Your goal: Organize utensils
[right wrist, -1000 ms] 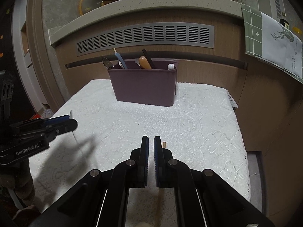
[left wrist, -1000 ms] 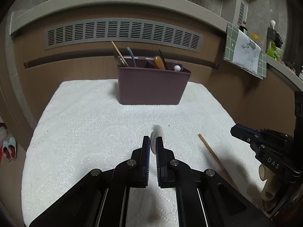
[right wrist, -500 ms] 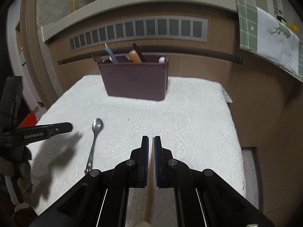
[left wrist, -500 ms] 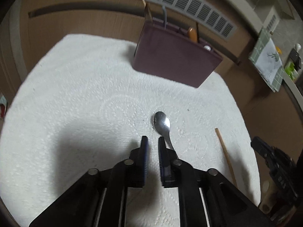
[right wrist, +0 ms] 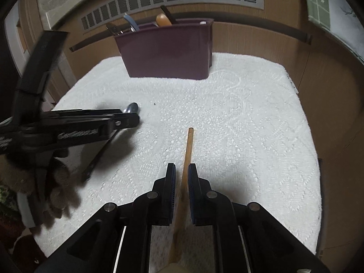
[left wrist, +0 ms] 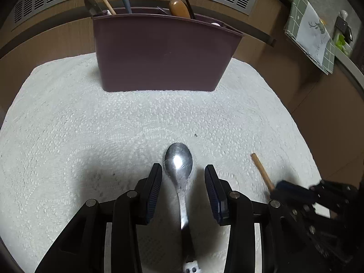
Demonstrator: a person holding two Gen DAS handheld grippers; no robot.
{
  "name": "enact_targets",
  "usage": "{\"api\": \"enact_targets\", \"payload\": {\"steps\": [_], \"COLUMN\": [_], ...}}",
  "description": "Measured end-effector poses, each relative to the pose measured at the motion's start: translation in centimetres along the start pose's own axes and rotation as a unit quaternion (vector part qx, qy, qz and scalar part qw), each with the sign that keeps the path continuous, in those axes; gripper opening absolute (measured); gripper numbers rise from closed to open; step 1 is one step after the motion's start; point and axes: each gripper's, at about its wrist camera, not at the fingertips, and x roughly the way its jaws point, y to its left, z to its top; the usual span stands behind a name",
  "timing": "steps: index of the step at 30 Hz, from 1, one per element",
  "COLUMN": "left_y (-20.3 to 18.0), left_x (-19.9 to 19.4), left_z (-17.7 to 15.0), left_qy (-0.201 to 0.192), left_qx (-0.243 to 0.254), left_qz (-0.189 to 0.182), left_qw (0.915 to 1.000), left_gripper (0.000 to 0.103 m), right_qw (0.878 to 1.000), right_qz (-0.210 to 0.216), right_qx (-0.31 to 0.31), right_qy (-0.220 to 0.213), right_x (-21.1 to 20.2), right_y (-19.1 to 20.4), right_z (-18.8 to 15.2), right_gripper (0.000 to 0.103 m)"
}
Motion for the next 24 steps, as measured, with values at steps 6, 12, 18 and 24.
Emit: {"api": "enact_targets", "payload": {"steps": [6, 12, 18, 24], "left_y": [-0.8, -1.4, -2.1, -0.2], "left_x": [0.1, 1.1, 1.6, -4.4], "left_z": [0.1, 1.3, 1.5, 0.4], "left_qy": [0.011, 0.016, 0.011, -0.062], "left_qx": [0.019, 0.019, 0.067, 0.039], "left_qz": [0.023, 0.051, 0.067, 0.028], "left_qw": [0.9995, 0.9984, 0.9954, 0.9969], "left_gripper": [0.040, 0.040, 0.038, 0.029], "right_qw": [1.000, 0.999, 0.998, 0.994], "right_qz": [-0.021, -0.021, -0.035, -0.025], "right_qx": [-0.014, -0.010, 0.010, 0.029], "right_qy": [0.004, -0.024, -0.048, -0.101], "right_x": [1.4, -0.6, -1.9, -5.0], "right_y": [0.4, 0.1, -0.9, -1.3], "right_z": [0.3, -0.6, -0.5, -0.3], "right_gripper": [0.007, 0.006, 0.006, 0.006]}}
